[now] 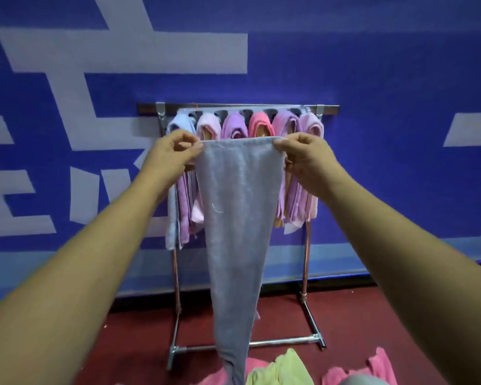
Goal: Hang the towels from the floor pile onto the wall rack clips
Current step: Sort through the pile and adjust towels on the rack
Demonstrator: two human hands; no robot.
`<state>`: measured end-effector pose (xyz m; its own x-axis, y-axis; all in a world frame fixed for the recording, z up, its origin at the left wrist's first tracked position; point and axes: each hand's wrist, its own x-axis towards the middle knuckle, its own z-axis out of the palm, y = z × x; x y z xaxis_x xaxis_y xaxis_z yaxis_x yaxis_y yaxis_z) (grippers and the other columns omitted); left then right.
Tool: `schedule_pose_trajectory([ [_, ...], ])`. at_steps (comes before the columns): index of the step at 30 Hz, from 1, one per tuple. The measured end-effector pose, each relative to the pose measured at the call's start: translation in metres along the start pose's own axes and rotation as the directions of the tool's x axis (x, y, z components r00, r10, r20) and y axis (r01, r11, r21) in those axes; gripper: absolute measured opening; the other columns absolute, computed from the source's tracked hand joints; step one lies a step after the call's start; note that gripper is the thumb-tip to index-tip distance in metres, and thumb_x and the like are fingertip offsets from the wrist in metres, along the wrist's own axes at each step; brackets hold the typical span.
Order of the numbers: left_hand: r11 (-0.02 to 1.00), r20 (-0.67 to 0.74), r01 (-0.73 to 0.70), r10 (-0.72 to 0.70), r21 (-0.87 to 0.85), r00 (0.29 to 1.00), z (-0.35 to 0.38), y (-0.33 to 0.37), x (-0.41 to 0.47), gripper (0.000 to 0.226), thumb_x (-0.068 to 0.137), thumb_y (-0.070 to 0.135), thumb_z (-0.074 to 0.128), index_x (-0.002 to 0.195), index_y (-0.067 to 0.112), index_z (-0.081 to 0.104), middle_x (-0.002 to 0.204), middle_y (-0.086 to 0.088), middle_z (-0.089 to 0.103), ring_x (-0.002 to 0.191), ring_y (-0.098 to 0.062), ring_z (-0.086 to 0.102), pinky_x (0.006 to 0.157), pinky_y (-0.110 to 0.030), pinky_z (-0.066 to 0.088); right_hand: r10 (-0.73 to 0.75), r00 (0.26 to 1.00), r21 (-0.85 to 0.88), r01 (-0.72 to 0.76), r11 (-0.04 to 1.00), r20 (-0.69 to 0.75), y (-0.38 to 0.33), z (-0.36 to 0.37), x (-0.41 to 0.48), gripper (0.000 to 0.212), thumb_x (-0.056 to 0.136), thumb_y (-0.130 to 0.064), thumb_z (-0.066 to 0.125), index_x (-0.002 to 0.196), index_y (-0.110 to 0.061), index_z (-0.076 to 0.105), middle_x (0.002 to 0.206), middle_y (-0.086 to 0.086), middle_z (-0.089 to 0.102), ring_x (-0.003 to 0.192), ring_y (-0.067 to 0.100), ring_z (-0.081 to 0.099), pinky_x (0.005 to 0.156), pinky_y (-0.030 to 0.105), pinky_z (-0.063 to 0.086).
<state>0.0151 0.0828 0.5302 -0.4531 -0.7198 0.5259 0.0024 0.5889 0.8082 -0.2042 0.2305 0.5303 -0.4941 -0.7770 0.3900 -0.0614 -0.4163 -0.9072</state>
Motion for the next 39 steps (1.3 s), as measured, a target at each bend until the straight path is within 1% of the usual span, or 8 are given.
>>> schedule_pose_trajectory([
  [2,0.998,0.123,0.050,-0.047,-0.023,0.991,-0.003,0.022,0.009,0.016,0.093,0.008,0.065,0.080,0.016,0.060,0.065,0.001,0.058,0.052,-0.005,0.055,0.055,-0.018,0.052,0.031,0.999,-0.023,-0.030,0.999,0.043,-0.022,-0.006,0.007,0.015,0.088,-0.005,0.070,0.075,-0.010,0.064,0.069,0.005,0.061,0.060,0.014,0.057,0.058,0.025,0.047],
  [6,0.956,0.144,-0.025,-0.018,0.294,0.989,-0.006,0.034,0.016,0.017,0.089,0.005,0.068,0.076,0.013,0.061,0.052,0.002,0.057,0.049,-0.011,0.051,0.059,-0.025,0.050,-0.040,0.999,-0.457,0.041,0.889,0.014,-0.031,-0.022,0.006,0.019,0.083,-0.014,0.078,0.070,-0.010,0.065,0.064,0.002,0.055,0.065,0.020,0.050,0.064,0.033,0.043],
  [12,0.928,0.222,-0.172,0.101,0.332,0.970,-0.006,0.064,0.015,0.012,0.092,0.004,0.063,0.099,0.012,0.069,0.078,-0.013,0.066,0.066,-0.017,0.058,0.060,-0.019,0.053,-0.171,0.985,-0.469,0.142,0.872,-0.021,-0.055,-0.025,0.001,0.017,0.087,-0.013,0.076,0.091,-0.001,0.066,0.074,0.007,0.059,0.062,0.013,0.054,0.063,0.031,0.048],
  [15,0.900,0.254,-0.182,0.083,0.397,0.964,-0.007,0.068,0.015,0.010,0.094,0.013,0.064,0.088,0.019,0.069,0.081,-0.004,0.068,0.067,-0.012,0.060,0.066,-0.024,0.052,-0.203,0.979,-0.568,0.174,0.805,0.011,-0.058,-0.026,-0.003,0.024,0.088,-0.012,0.075,0.110,-0.006,0.068,0.083,0.007,0.064,0.059,0.006,0.057,0.059,0.023,0.048],
  [18,0.911,0.273,-0.143,0.035,0.388,0.961,-0.002,0.067,0.011,0.011,0.096,0.016,0.060,0.087,0.015,0.066,0.087,-0.014,0.067,0.072,-0.015,0.061,0.073,-0.035,0.058,-0.198,0.980,-0.709,0.157,0.687,0.025,-0.057,-0.029,-0.004,0.029,0.088,-0.018,0.075,0.096,0.009,0.069,0.082,0.008,0.055,0.064,0.017,0.050,0.058,0.027,0.041],
  [25,0.993,0.547,-0.038,-0.029,0.111,0.837,0.005,0.077,-0.012,0.012,0.092,0.006,0.064,0.099,0.013,0.057,0.065,-0.003,0.057,0.059,-0.014,0.054,0.058,-0.024,0.048,-0.178,0.983,-0.701,0.094,0.707,-0.048,-0.054,-0.040,-0.008,0.034,0.086,-0.021,0.076,0.081,0.010,0.064,0.065,0.008,0.050,0.061,0.017,0.043,0.057,0.029,0.036],
  [33,0.995,0.831,0.092,-0.085,0.041,0.550,0.021,0.099,-0.022,0.024,0.096,-0.007,0.051,0.118,0.002,0.058,0.116,-0.021,0.068,0.111,-0.027,0.067,0.088,-0.030,0.056,-0.168,0.982,-0.707,0.055,0.705,-0.091,-0.045,-0.028,-0.005,0.023,0.084,-0.015,0.074,0.077,0.006,0.068,0.061,0.016,0.066,0.049,0.024,0.059,0.051,0.026,0.047],
  [39,0.968,0.771,-0.184,-0.014,0.170,0.636,0.028,0.097,-0.018,0.015,0.096,0.008,0.059,0.109,0.007,0.067,0.098,-0.011,0.074,0.092,-0.018,0.070,0.091,-0.040,0.053,-0.099,0.989,-0.655,0.005,0.756,-0.107,-0.031,-0.029,-0.004,0.014,0.086,-0.003,0.073,0.078,0.008,0.069,0.055,0.009,0.067,0.049,0.018,0.068,0.053,0.027,0.060],
])
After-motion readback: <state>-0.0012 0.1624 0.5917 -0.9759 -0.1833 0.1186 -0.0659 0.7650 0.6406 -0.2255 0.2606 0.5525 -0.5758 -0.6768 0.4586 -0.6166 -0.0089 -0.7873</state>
